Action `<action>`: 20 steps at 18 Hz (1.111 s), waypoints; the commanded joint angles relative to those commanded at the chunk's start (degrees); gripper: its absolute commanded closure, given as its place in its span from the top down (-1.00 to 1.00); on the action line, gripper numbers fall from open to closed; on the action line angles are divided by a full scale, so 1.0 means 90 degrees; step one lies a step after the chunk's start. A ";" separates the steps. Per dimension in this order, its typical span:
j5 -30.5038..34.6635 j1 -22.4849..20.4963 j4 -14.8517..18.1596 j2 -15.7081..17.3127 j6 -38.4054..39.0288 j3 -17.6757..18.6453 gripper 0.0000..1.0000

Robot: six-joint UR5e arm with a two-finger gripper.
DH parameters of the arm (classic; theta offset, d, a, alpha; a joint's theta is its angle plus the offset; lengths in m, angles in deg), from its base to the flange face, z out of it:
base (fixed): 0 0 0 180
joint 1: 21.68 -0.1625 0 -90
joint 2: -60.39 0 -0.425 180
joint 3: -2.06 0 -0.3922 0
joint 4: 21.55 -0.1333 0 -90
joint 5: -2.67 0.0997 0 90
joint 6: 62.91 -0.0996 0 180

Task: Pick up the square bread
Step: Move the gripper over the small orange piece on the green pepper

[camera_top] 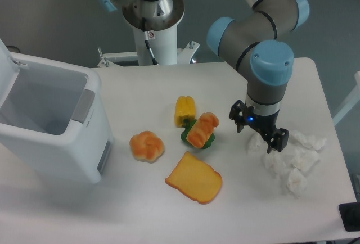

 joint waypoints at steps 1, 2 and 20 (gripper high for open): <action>0.0000 0.0010 0.0000 0.0000 0.0010 0.0000 1.00; 0.0000 0.0020 0.0000 -0.0010 0.0039 0.0000 1.00; -0.0234 0.0273 -0.0010 0.0586 0.0430 0.0976 1.00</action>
